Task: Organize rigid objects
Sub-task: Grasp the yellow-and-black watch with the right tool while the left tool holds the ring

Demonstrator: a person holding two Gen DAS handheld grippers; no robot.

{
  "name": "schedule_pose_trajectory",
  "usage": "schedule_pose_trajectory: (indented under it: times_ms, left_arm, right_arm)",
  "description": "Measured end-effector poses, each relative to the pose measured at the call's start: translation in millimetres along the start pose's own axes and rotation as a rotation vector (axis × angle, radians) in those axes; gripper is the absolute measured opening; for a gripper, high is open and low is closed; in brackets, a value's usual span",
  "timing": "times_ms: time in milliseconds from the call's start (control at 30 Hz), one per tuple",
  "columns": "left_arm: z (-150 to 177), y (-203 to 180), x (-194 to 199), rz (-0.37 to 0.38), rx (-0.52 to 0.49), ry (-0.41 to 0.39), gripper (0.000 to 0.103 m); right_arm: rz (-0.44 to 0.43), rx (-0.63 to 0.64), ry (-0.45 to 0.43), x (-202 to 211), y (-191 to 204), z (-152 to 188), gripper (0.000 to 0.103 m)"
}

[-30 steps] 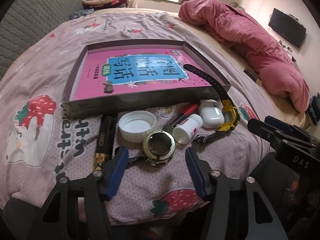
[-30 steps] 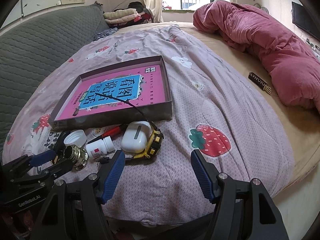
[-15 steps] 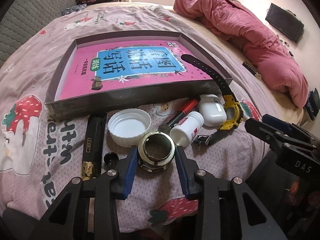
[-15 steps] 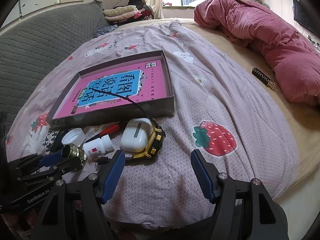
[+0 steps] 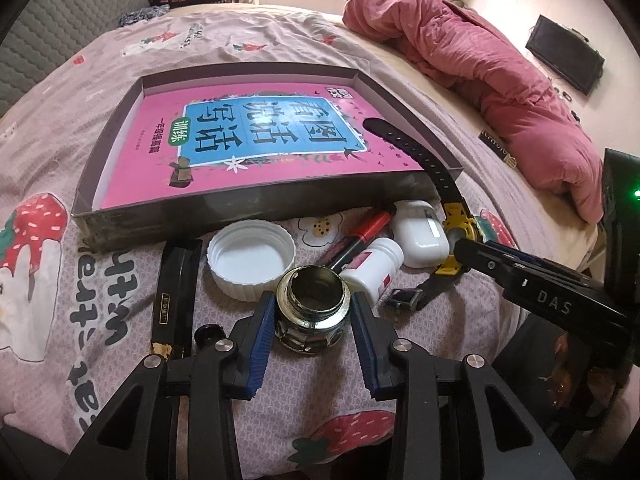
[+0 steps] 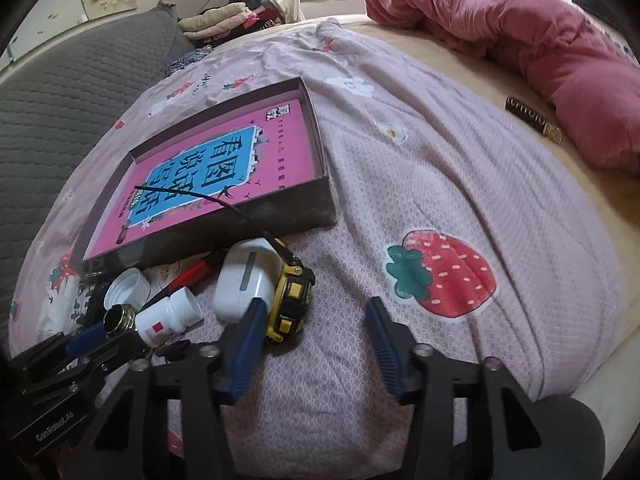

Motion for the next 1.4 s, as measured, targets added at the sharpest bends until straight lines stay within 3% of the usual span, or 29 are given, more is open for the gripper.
schedule_pose_trajectory:
  times_ms: [267,600,833,1400]
  left_arm:
    - [0,-2,-2,-0.002,-0.004,0.000,0.038]
    - [1,-3,-3,0.000,0.008,-0.001,0.038]
    - [5,0,6,0.047,0.035,-0.009,0.038]
    - [4,-6,47,0.092,0.029,-0.116,0.038]
  right_arm:
    - [-0.024,0.059,-0.022,-4,13,-5,0.021]
    - [-0.061,0.063,-0.063,5,12,-10,0.017]
    - [-0.061,0.068,-0.091,15,9,-12,0.017]
    - [-0.077,0.089,-0.166,41,10,-15,0.017]
Point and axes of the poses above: each gripper's, at about its wrist camera, not at the fingertips, and x roughly against the way its jaws point, y to its left, z to its underside, the point moved 9 cm from there along -x, roughly the way its jaws point, and after that the axes turned 13 degrees about y, right-handed, at the moved point
